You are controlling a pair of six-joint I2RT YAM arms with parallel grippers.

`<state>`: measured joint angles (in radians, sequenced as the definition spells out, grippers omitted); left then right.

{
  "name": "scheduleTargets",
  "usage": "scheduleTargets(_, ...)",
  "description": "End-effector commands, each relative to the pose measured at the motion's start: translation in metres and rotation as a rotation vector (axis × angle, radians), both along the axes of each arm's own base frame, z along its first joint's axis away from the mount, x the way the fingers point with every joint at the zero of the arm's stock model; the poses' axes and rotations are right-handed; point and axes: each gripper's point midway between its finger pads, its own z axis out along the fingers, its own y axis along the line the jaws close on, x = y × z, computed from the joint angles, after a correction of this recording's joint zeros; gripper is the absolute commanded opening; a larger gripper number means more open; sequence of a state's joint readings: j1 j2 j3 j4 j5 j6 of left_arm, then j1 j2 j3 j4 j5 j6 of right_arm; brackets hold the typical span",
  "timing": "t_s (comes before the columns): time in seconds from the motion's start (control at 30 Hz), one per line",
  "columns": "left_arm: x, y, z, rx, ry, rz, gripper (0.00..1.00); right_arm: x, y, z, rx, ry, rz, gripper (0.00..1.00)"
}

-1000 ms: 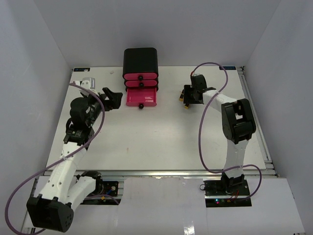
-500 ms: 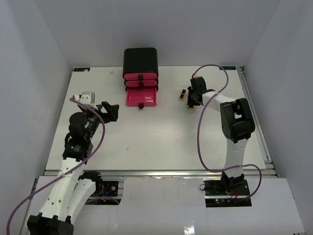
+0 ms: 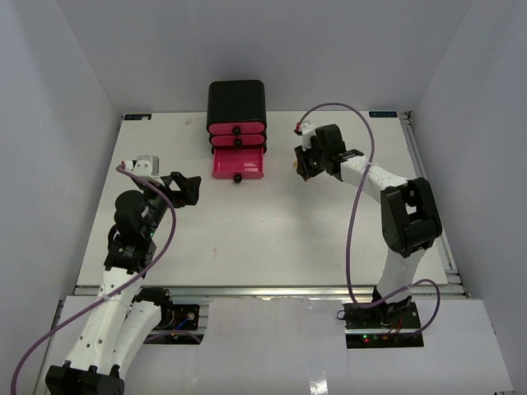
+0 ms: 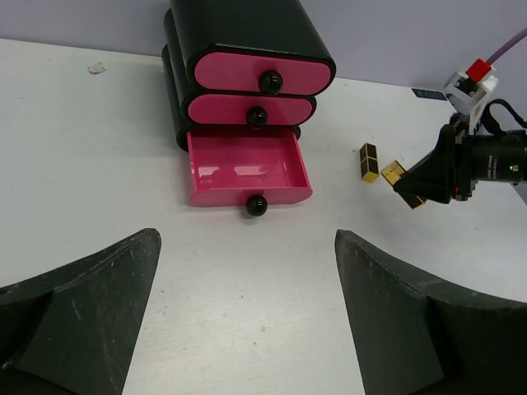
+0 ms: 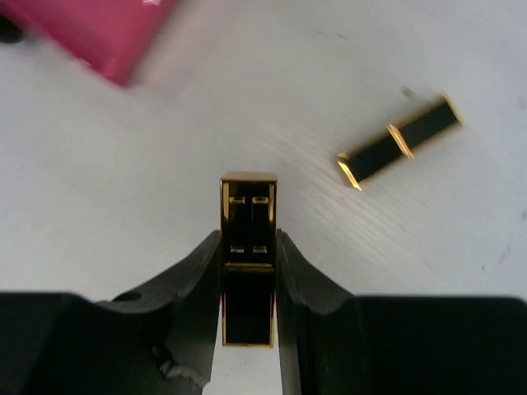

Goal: Organize the makeup

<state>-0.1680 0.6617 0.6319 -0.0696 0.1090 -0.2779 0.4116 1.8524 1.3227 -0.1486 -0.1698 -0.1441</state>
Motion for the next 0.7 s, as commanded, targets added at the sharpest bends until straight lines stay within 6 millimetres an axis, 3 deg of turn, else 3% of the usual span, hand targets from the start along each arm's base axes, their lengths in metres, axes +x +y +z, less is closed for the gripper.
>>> scheduleTargets(0.0, -0.004, -0.003, 0.002, 0.008, -0.012, -0.023, 0.98, -0.043, 0.099, 0.059, -0.092, -0.268, 0.692, 0.08)
scheduleTargets(0.07, -0.004, -0.003, 0.002, 0.01, -0.013, -0.02, 0.98, -0.052, 0.12, 0.054, -0.166, -0.304, 0.824, 0.08)
scheduleTargets(0.13, -0.004, -0.002, 0.002, 0.011, -0.014, -0.018, 0.98, -0.042, 0.14, 0.057, -0.226, -0.36, 0.867, 0.08)
scheduleTargets(0.2, -0.004, -0.002, 0.003, 0.014, -0.017, -0.015, 0.98, -0.036, 0.161, 0.048, -0.323, -0.419, 0.935, 0.08)
scheduleTargets(0.23, -0.004, -0.002, 0.002, 0.014, -0.015, -0.015, 0.98, -0.029, 0.174, 0.058, -0.338, -0.471, 0.949, 0.08)
scheduleTargets(0.33, -0.005, 0.001, 0.003, 0.017, -0.022, -0.005, 0.98, -0.013, 0.192, 0.063, -0.377, -0.54, 0.963, 0.08)
scheduleTargets(0.47, -0.006, 0.002, 0.005, 0.019, -0.029, 0.0, 0.98, 0.013, 0.202, 0.055, -0.426, -0.578, 0.93, 0.07)
scheduleTargets(0.67, -0.006, 0.0, 0.006, 0.017, -0.03, -0.009, 0.98, 0.032, 0.201, 0.036, -0.471, -0.6, 0.894, 0.08)
